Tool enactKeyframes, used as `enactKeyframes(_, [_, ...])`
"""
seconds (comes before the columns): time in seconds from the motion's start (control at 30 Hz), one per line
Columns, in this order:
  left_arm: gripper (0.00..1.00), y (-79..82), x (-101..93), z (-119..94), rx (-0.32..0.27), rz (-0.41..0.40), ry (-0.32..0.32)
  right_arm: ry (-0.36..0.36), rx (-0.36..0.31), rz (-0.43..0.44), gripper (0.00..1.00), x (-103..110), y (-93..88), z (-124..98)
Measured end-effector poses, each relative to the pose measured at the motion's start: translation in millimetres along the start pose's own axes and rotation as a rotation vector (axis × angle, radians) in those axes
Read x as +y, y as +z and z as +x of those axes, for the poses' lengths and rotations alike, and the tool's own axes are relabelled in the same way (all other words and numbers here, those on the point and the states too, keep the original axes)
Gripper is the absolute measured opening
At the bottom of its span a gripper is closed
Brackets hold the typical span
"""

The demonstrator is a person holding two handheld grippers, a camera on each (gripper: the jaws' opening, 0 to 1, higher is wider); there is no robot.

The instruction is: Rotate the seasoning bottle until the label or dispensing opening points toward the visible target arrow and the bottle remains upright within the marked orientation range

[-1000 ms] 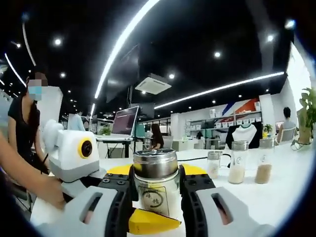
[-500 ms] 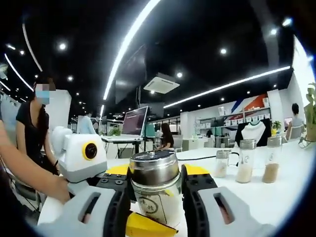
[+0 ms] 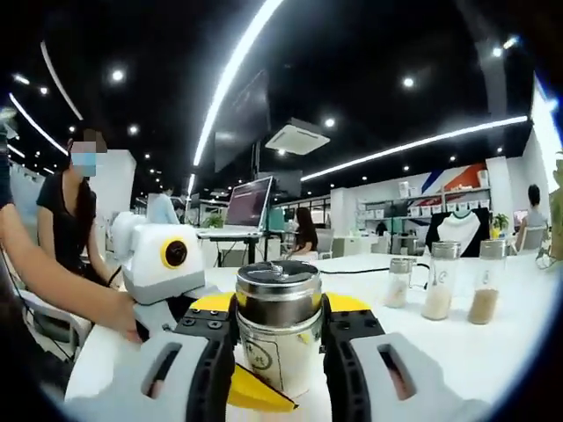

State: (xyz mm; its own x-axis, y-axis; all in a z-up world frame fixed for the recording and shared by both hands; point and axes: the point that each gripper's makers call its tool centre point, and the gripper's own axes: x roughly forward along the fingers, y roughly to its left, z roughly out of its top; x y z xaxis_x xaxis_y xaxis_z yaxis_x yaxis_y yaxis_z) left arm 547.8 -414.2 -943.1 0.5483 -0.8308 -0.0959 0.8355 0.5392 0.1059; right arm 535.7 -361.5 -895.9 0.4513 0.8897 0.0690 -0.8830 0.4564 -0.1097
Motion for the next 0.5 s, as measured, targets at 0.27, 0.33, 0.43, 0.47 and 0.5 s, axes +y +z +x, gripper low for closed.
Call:
enactKeyframes(0.27, [0.36,-1.2,-9.7,-6,0.005,-0.054,-0.138,0.084,-0.013,0.028,0.34,11,-0.4,-7])
enactKeyframes(0.33, [0.36,-0.4,-12.6,-9,0.002,-0.072,-0.164,0.103,-0.019,0.048,0.33,14,0.4,-8])
enactKeyframes(0.43, [0.36,2.9,-16.9,-11,-0.01,-0.107,-0.182,0.117,-0.031,0.092,0.33,15,3.4,-9])
enactKeyframes(0.47, [0.36,3.2,-16.3,-10,-0.011,-0.109,-0.17,0.107,-0.035,0.089,0.33,14,4.4,-8])
enactKeyframes(0.5, [0.36,3.2,-15.5,-10,-0.011,-0.11,-0.16,0.088,-0.022,0.107,0.33,12,3.7,-8])
